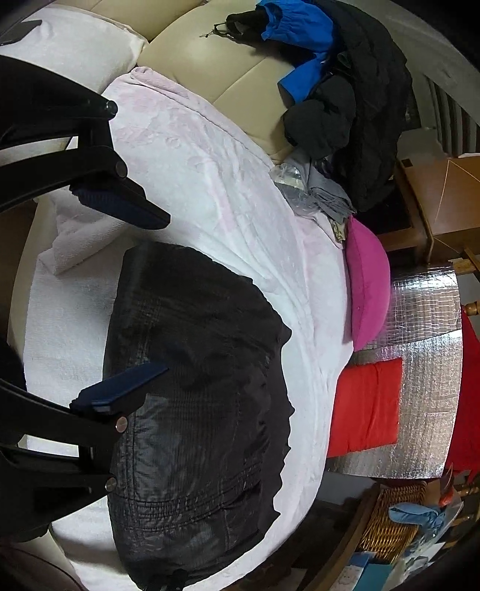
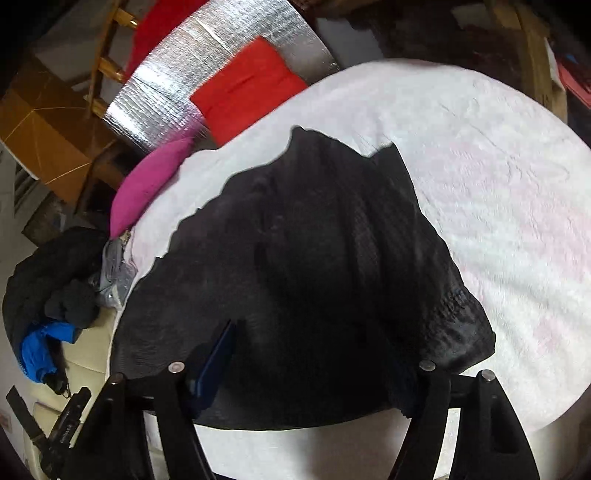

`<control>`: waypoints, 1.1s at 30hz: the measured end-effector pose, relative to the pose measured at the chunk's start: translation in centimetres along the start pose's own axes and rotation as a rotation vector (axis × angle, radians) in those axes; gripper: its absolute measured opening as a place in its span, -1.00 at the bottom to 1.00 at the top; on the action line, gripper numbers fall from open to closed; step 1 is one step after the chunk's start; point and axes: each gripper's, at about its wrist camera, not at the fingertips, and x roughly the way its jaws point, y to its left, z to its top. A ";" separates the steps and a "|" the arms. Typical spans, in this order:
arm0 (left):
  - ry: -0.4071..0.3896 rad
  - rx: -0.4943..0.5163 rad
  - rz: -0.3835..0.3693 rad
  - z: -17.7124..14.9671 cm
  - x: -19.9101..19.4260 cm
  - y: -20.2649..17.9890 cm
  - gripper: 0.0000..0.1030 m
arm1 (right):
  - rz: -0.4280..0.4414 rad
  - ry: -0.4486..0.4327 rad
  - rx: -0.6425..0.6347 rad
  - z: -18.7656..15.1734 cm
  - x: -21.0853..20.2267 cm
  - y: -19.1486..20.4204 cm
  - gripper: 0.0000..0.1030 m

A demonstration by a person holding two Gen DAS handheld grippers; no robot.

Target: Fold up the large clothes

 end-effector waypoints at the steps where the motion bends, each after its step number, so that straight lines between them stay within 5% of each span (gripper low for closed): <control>1: 0.001 -0.001 0.002 0.0 0.1 0.0 0.47 | -0.010 0.003 -0.016 0.0 0.1 0.2 0.45; 13: 0.059 -0.010 0.045 -0.7 2.9 0.5 0.47 | -0.054 0.018 -0.096 -0.6 1.3 0.6 0.46; 18: 0.181 0.025 0.067 -1.8 7.2 -0.1 0.54 | -0.055 0.007 -0.123 -0.9 1.5 0.7 0.46; 25: 0.233 -0.066 -0.018 -2.4 8.3 1.7 0.68 | -0.018 0.010 -0.106 -0.9 1.6 0.2 0.46; 33: 0.145 -0.133 0.025 -0.7 5.4 5.1 0.68 | -0.013 0.005 -0.113 -0.9 1.6 0.2 0.46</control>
